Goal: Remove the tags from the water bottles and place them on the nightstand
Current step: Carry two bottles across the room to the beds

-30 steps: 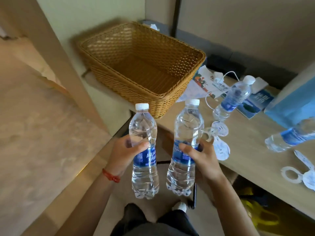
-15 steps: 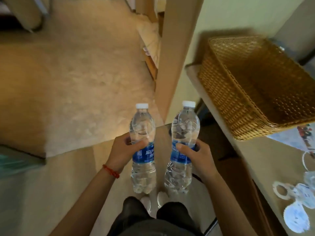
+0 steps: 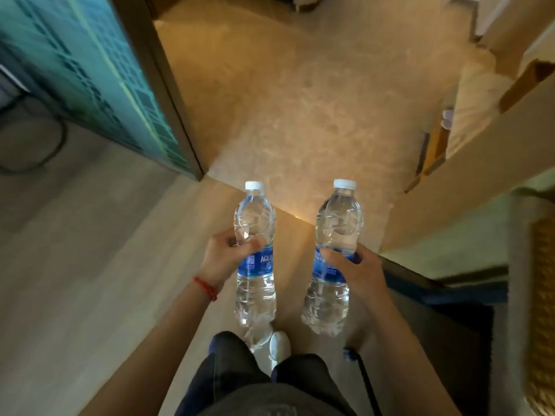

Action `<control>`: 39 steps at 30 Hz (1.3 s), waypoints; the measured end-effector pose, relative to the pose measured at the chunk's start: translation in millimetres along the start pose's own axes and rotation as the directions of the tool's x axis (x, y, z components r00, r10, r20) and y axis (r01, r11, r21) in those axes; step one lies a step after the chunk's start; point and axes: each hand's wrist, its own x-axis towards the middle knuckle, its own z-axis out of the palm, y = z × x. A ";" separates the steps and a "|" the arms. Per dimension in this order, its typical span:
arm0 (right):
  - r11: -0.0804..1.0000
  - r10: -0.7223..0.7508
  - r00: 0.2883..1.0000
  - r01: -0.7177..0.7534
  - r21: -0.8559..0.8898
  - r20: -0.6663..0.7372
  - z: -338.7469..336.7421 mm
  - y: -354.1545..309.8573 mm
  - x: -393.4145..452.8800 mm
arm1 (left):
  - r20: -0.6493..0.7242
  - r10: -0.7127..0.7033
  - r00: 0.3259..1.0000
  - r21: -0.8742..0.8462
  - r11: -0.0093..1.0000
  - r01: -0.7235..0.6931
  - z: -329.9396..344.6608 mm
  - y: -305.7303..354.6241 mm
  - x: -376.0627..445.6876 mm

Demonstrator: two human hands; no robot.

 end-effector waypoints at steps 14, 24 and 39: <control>0.988 0.030 0.817 0.064 -0.143 0.576 94.3 -5.1 -5.9 | -0.548 -0.134 0.826 -0.195 0.980 0.029 -76.2 -59.7 -118.6; 0.964 0.075 0.664 0.144 -0.226 0.744 197.8 1.3 -56.5 | -0.732 -0.171 0.660 -0.293 0.953 -0.078 -143.2 -78.1 -206.5; 0.920 0.125 0.420 0.289 -0.263 0.899 399.6 39.9 -228.4 | -0.892 -0.237 0.386 -0.328 0.925 -0.190 -311.1 -150.6 -379.5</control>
